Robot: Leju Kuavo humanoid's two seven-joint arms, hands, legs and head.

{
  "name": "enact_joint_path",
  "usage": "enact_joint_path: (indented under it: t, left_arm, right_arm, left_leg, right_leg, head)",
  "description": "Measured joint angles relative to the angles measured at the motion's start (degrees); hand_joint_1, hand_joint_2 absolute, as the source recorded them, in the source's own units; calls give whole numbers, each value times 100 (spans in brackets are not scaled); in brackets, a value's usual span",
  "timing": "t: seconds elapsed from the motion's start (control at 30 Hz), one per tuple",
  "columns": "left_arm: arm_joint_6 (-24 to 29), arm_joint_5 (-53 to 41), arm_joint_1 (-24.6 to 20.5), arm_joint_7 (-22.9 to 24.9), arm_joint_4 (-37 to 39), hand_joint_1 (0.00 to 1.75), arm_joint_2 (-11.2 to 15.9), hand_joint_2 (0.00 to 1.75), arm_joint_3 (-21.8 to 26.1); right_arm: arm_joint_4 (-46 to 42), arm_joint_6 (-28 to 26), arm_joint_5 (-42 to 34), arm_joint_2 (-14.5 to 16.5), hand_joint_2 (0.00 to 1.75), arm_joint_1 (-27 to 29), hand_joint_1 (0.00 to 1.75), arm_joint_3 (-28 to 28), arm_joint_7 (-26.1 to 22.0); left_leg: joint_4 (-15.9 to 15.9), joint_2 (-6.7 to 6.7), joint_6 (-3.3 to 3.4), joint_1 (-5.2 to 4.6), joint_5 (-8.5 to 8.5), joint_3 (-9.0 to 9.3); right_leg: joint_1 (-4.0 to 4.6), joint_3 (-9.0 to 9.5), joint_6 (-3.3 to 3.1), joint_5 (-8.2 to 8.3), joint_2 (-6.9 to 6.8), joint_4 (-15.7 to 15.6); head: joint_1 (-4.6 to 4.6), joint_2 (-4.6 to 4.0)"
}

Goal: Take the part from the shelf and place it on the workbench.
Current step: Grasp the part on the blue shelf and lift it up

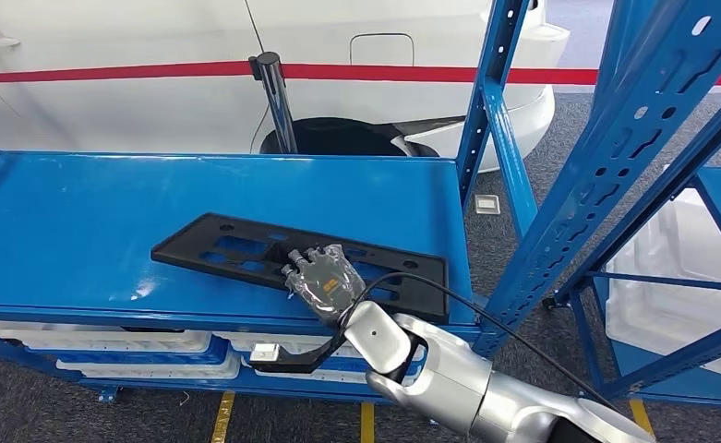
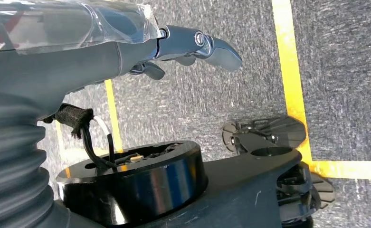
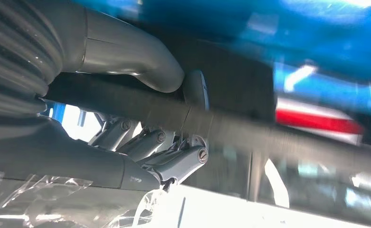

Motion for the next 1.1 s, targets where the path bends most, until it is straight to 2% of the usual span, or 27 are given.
enact_joint_path:
  t: [0.27, 0.47, 0.87, 1.1]
  left_arm:
    - [-14, -61, -32, 6, 0, 0, -1, 175, -158]
    - [-22, -128, -100, -41, 0, 0, -3, 175, -201]
    - [-93, -48, -131, -66, 0, 0, -11, 175, -270]
    - [-93, -63, -130, -58, 0, 0, -11, 175, -272]
  right_arm:
    - [-464, -10, 469, -258, 175, 161, 175, -8, -126]
    - [-719, 212, 686, -367, 175, 255, 175, -8, -299]
    - [-879, 559, 352, -450, 175, 359, 175, -62, -423]
    - [-916, 240, 490, -463, 175, 399, 175, -161, -244]
  left_leg:
    - [0, 1, 0, 0, 0, 0]
    - [0, 0, 0, 0, 0, 0]
    - [0, 1, 0, 0, 0, -1]
    - [1, 0, 0, 0, 0, -1]
  right_leg:
    - [0, 0, 0, 0, 0, 0]
    - [0, 0, 0, 1, 0, -1]
    - [0, 0, 0, 1, 0, -1]
    - [0, 0, 0, 1, 0, 0]
  head:
    - [0, 0]
    - [0, 1]
    - [0, 1]
    - [0, 1]
